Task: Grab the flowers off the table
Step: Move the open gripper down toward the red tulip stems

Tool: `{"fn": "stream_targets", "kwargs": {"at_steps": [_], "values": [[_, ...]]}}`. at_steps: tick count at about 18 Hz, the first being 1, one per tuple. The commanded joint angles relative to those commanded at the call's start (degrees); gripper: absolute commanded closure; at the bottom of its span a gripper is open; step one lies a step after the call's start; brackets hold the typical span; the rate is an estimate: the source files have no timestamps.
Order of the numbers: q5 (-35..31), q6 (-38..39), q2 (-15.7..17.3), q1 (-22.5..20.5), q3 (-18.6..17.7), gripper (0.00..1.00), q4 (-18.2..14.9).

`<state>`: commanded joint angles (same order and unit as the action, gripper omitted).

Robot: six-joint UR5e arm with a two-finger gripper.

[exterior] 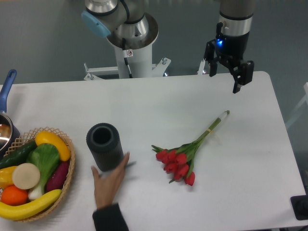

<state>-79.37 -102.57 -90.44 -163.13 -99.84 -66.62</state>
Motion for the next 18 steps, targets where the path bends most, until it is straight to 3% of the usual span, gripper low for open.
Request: {"fn": "stream_targets", "kwargs": {"at_steps": [6,11,14,18], "values": [[-0.52,1.75,-0.26,0.53,0.35,0.00,0.18],[0.88,12.11,-1.14,1.67,-0.70,0.00,1.31],[1.23,18.09,-3.59,4.03,-0.62,0.00,3.95],[1.05,20.12,-8.60,6.59,-0.70,0.00,7.29]]}}
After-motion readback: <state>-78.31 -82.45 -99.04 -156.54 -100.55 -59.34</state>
